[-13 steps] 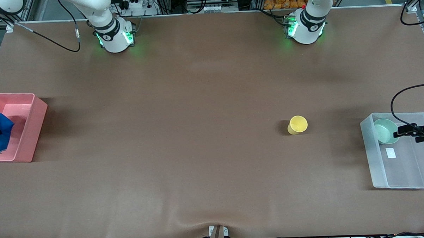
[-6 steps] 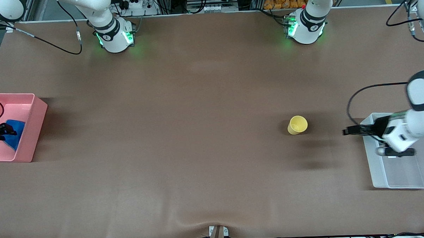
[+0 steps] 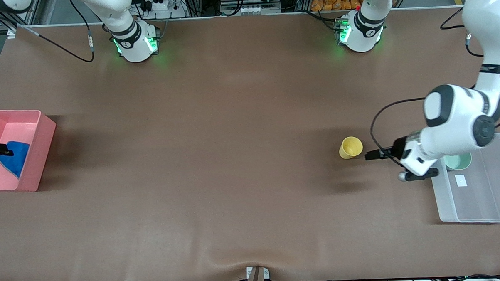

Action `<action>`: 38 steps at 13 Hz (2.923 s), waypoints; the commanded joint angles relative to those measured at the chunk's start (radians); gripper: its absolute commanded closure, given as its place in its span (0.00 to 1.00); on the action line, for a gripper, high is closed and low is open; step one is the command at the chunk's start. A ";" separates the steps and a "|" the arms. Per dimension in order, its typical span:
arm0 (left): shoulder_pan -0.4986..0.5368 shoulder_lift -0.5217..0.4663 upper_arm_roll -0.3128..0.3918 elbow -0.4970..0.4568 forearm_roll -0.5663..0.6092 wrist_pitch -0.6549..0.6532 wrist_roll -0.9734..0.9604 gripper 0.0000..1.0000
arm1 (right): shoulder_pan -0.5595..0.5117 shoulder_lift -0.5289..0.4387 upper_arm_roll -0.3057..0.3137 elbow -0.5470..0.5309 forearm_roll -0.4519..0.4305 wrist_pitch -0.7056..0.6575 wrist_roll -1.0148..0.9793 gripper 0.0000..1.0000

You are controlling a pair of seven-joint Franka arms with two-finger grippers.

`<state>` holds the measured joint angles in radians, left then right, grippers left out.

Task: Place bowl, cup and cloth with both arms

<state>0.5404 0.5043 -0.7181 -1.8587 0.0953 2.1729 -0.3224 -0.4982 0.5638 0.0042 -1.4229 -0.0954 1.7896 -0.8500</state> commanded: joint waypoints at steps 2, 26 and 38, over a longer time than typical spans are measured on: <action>0.001 -0.052 0.000 -0.138 0.075 0.102 -0.043 0.00 | 0.116 -0.094 -0.003 -0.042 0.002 -0.136 0.223 0.00; 0.257 0.069 0.113 0.435 0.159 -0.107 0.805 1.00 | 0.461 -0.616 -0.001 -0.249 0.134 -0.111 0.939 0.00; 0.265 0.310 0.209 0.553 0.150 0.162 1.120 1.00 | 0.474 -0.550 -0.001 -0.140 0.120 -0.114 0.934 0.00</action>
<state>0.8128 0.7974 -0.5095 -1.3368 0.2429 2.3345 0.7741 -0.0293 -0.0046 0.0041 -1.5962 0.0331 1.6954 0.0886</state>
